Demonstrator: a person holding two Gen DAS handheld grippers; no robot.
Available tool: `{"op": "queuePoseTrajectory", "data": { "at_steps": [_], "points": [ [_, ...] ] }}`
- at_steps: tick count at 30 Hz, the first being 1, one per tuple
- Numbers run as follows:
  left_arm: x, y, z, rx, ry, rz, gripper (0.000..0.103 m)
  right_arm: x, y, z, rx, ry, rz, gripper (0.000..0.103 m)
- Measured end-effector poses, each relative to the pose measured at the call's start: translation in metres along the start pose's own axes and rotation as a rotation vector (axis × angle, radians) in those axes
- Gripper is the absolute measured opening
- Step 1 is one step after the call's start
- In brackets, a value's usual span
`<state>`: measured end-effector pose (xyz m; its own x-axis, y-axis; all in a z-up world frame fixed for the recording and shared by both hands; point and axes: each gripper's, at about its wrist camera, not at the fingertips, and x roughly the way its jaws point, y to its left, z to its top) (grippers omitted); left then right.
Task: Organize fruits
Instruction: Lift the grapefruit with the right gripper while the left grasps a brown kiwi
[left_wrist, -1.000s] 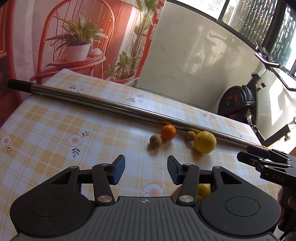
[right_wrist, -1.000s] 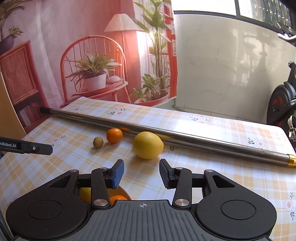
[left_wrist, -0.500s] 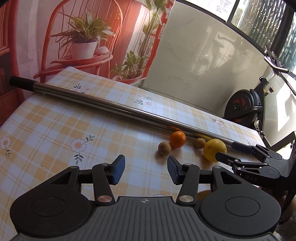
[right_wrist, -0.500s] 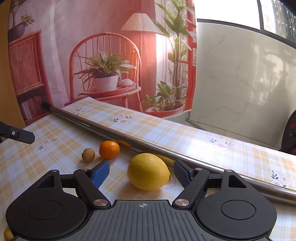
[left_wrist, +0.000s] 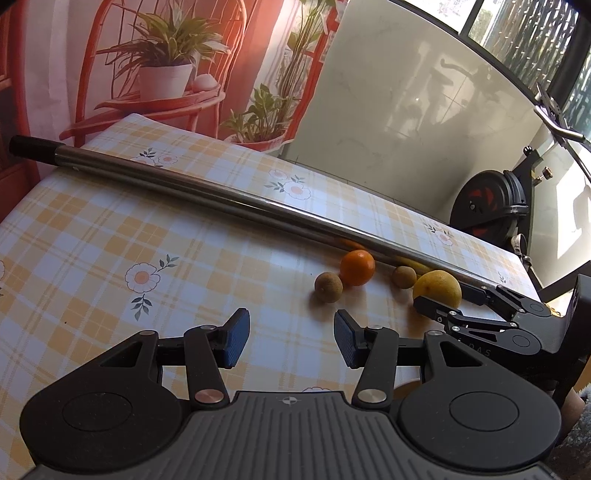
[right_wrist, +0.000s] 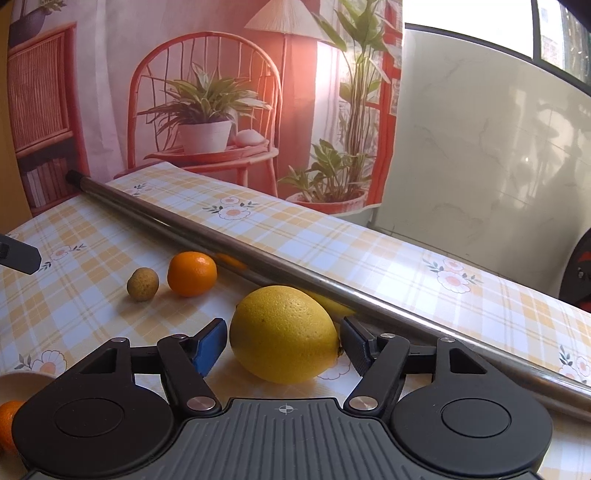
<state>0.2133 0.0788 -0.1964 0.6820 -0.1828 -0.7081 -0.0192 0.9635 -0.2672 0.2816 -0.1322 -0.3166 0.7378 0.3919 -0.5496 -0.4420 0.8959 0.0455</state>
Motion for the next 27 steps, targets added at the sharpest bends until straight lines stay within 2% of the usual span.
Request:
{"op": "queuePoseTrajectory", "data": {
  "at_steps": [7, 16, 27],
  "points": [
    [0.013, -0.004, 0.001, 0.003, 0.026, -0.015, 0.053, -0.012, -0.010, -0.012, 0.055, -0.014, 0.033, 0.059],
    [0.040, -0.020, 0.007, 0.054, 0.056, -0.025, 0.053, -0.036, -0.017, -0.035, 0.140, -0.046, 0.027, 0.059],
    [0.073, -0.034, 0.017, 0.106, 0.052, 0.003, 0.053, -0.043, -0.021, -0.042, 0.176, -0.055, 0.026, 0.059]
  ]
}}
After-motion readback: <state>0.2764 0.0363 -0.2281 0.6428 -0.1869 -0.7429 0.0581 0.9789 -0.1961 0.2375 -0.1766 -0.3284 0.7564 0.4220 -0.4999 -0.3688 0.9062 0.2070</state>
